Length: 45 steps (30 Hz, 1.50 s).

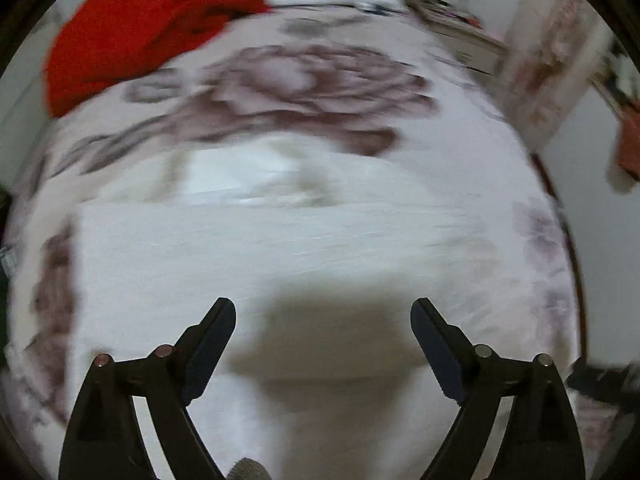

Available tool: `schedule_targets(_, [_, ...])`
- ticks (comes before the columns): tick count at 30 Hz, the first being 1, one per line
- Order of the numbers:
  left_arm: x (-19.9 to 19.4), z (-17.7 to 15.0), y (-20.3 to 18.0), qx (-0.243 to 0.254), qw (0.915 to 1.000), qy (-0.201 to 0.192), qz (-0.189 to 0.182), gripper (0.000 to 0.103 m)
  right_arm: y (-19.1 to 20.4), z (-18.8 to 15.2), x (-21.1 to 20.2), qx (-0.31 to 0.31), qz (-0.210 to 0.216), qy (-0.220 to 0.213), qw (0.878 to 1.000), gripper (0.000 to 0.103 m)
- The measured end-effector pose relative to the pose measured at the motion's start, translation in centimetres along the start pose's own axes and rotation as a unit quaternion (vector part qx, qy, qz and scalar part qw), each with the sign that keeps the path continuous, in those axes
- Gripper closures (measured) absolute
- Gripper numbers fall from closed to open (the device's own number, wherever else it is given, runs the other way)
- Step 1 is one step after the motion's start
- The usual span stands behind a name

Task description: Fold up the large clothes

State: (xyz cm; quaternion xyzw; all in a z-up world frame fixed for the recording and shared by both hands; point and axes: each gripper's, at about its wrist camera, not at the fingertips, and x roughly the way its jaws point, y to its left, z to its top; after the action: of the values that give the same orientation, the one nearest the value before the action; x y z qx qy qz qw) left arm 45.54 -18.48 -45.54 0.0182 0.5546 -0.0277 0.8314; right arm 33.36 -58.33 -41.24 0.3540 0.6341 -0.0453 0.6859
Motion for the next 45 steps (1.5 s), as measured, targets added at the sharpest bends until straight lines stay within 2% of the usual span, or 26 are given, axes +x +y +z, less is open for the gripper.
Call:
schedule_targets(2, [-1.4, -0.9, 4.7, -0.03, 0.9986, -0.002, 0.043, 0.014, 2.0, 0.5, 0.5, -0.008, 0.052, 0.011, 0.999, 0.016])
schedule_targets(4, [-1.9, -2.2, 9.7, -0.062, 0.9928, 0.008, 0.102, 0.014, 4.9, 1.3, 2.0, -0.018, 0.103, 0.021, 0.994, 0.016])
schedule_targets(7, [-1.1, -4.0, 15.1, -0.078, 0.9806, 0.03, 0.178, 0.014, 9.2, 2.7, 4.5, -0.035, 0.134, 0.032, 0.99, 0.016])
schedule_targets(10, [-0.9, -6.4, 19.2, -0.102, 0.9724, 0.049, 0.204, 0.014, 14.2, 4.1, 7.8, -0.066, 0.15, 0.056, 0.985, 0.016])
schedule_targets(12, [-1.3, -8.4, 21.1, -0.118, 0.97, 0.059, 0.204, 0.014, 17.0, 4.6, 10.5, -0.095, 0.13, 0.084, 0.983, 0.017])
schedule_targets(13, [-1.6, -9.4, 21.9, -0.126, 0.9683, 0.066, 0.205, 0.014, 18.7, 4.5, 12.0, -0.12, 0.109, 0.092, 0.983, 0.034])
schedule_targets(14, [-2.1, -11.0, 22.7, -0.135, 0.9671, 0.073, 0.203, 0.014, 19.7, 4.3, 12.9, -0.138, 0.081, 0.091, 0.983, 0.082])
schedule_targets(15, [-2.3, -11.7, 23.2, -0.141, 0.9662, 0.08, 0.201, 0.014, 20.0, 4.2, 13.4, -0.144, 0.052, 0.087, 0.984, 0.094])
schedule_targets(16, [-2.9, -13.2, 23.7, -0.152, 0.9649, 0.089, 0.195, 0.014, 19.6, 4.5, 13.6, -0.134, 0.026, 0.067, 0.988, 0.094])
schedule_targets(17, [-3.3, -14.2, 24.1, -0.16, 0.965, 0.094, 0.185, 0.014, 18.8, 4.8, 13.5, -0.112, 0.022, 0.053, 0.992, 0.094])
schedule_targets(20, [-5.5, -18.6, 24.1, -0.198, 0.9661, 0.113, 0.122, 0.014, 17.2, 3.7, 12.5, -0.062, 0.044, 0.068, 0.995, 0.092])
schedule_targets(22, [-6.6, -21.5, 23.7, -0.219, 0.9636, 0.131, 0.079, 0.014, 17.2, 1.4, 11.4, -0.071, 0.047, 0.087, 0.993, 0.083])
schedule_targets(24, [-6.5, -24.1, 22.9, -0.236, 0.9584, 0.155, 0.042, 0.014, 17.1, -2.7, 9.5, -0.083, 0.036, 0.095, 0.991, 0.076])
schedule_targets(25, [-6.2, -25.4, 22.4, -0.246, 0.9539, 0.17, 0.025, 0.014, 16.4, -5.3, 8.8, -0.073, 0.032, 0.109, 0.991, 0.067])
schedule_targets(26, [-5.6, -26.9, 21.7, -0.263, 0.9462, 0.188, -0.001, 0.014, 15.6, -6.7, 8.6, -0.059, 0.029, 0.118, 0.991, 0.063])
schedule_targets(28, [-4.0, -29.3, 20.5, -0.303, 0.9277, 0.212, -0.053, 0.014, 12.7, -12.1, 8.6, 0.011, 0.028, 0.16, 0.987, 0.063])
schedule_targets(31, [-1.1, -31.6, 19.2, -0.37, 0.8921, 0.226, -0.127, 0.014, 8.2, -17.6, 10.3, 0.11, 0.049, 0.186, 0.975, 0.059])
schedule_targets(32, [-0.7, -31.8, 19.0, -0.382, 0.8877, 0.22, -0.131, 0.015, 7.0, -18.8, 11.1, 0.14, 0.062, 0.184, 0.971, 0.051])
schedule_targets(33, [-0.3, -32.0, 18.8, -0.395, 0.8847, 0.206, -0.137, 0.02, 6.0, -19.7, 11.8, 0.166, 0.072, 0.181, 0.967, 0.049])
schedule_targets(35, [0.2, -31.8, 18.5, -0.402, 0.8868, 0.19, -0.126, 0.076, 4.6, -21.1, 12.8, 0.198, 0.081, 0.176, 0.961, 0.049])
schedule_targets(37, [0.0, -31.2, 18.2, -0.396, 0.896, 0.167, -0.111, 0.092, 4.0, -22.3, 13.8, 0.22, 0.082, 0.184, 0.954, 0.049])
schedule_targets(39, [-0.5, -30.5, 17.7, -0.385, 0.9039, 0.151, -0.109, 0.095, 3.8, -23.3, 14.0, 0.233, 0.108, 0.17, 0.951, 0.055])
schedule_targets(40, [-0.8, -30.1, 17.1, -0.376, 0.909, 0.143, -0.11, 0.095, 3.9, -23.5, 14.1, 0.229, 0.107, 0.159, 0.954, 0.086])
schedule_targets(41, [-0.9, -29.9, 16.7, -0.368, 0.9128, 0.139, -0.111, 0.095, 4.2, -23.7, 14.2, 0.223, 0.091, 0.144, 0.96, 0.094])
schedule_targets(43, [-1.1, -29.6, 15.2, -0.341, 0.9221, 0.141, -0.118, 0.095, 4.8, -24.2, 14.4, 0.221, 0.083, 0.131, 0.963, 0.095])
schedule_targets(45, [-0.8, -29.9, 13.9, -0.308, 0.9315, 0.155, -0.117, 0.095, 5.8, -24.9, 13.6, 0.181, 0.064, 0.13, 0.973, 0.096])
